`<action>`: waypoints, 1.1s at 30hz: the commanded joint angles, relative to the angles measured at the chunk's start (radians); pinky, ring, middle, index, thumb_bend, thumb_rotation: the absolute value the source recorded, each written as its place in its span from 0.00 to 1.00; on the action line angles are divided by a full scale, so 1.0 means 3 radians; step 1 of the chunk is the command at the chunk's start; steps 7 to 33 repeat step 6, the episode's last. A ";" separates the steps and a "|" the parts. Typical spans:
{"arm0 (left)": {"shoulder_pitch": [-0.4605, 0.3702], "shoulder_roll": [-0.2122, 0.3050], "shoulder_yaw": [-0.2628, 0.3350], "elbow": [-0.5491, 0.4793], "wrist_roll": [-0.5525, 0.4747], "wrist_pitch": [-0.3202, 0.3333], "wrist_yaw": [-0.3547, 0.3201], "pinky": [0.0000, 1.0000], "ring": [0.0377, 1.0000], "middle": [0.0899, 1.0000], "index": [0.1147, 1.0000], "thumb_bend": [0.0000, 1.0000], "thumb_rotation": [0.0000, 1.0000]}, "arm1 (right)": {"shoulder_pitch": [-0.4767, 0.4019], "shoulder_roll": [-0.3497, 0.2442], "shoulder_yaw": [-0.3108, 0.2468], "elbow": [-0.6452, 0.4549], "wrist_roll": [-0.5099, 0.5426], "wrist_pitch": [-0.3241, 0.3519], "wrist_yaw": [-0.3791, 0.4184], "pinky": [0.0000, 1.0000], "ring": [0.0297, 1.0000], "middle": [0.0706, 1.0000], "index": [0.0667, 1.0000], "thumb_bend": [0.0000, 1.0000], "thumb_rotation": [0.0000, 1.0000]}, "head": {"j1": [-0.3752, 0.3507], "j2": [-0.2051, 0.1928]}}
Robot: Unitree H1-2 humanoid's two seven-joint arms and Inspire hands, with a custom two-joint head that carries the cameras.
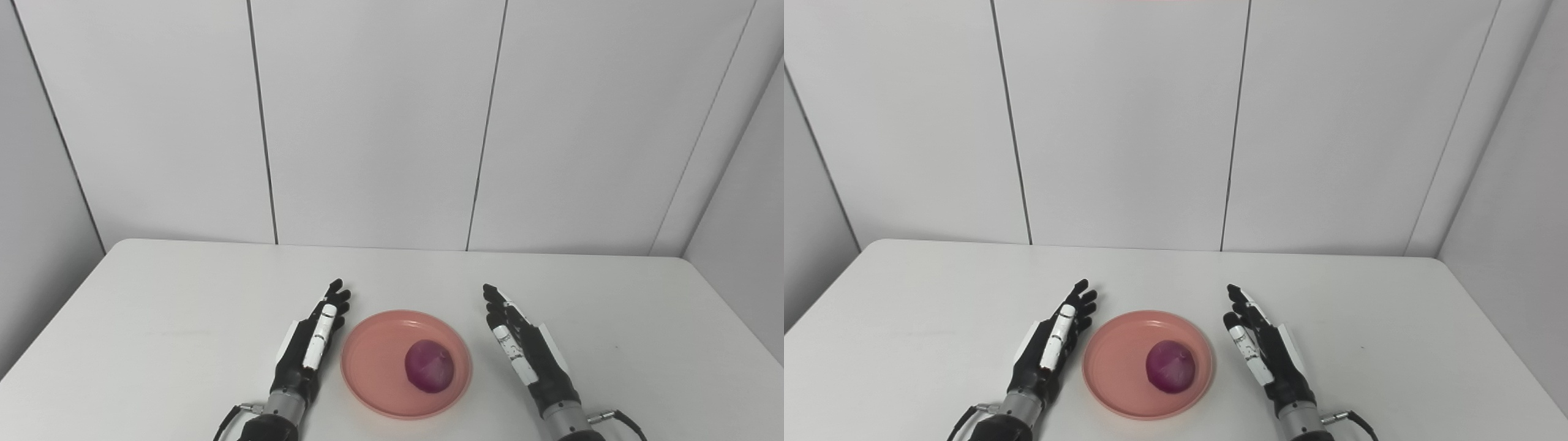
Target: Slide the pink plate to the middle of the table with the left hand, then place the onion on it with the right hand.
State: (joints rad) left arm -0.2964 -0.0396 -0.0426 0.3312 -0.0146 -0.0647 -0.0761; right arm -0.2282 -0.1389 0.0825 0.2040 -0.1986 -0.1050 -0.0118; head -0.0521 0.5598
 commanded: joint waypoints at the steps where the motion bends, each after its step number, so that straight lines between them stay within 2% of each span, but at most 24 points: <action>1: 0.0000 0.0046 0.0023 0.0023 -0.0050 -0.0115 -0.0033 0.96 0.94 0.94 0.93 0.53 1.00 | -0.0119 0.0026 -0.0038 -0.0088 0.0064 0.0013 0.0015 0.91 0.89 0.90 0.91 0.73 1.00 | -0.0008 0.0033; 6: 0.0042 0.0060 0.0056 -0.0104 -0.0116 -0.0018 -0.0080 0.95 0.96 0.95 0.94 0.53 1.00 | -0.0119 0.0056 -0.0070 -0.0131 0.0173 0.0029 0.0041 0.91 0.90 0.91 0.92 0.72 1.00 | -0.0011 0.0098; 33: 0.0042 0.0060 0.0056 -0.0104 -0.0116 -0.0018 -0.0080 0.95 0.96 0.95 0.94 0.53 1.00 | -0.0119 0.0056 -0.0070 -0.0131 0.0173 0.0029 0.0041 0.91 0.90 0.91 0.92 0.72 1.00 | -0.0011 0.0098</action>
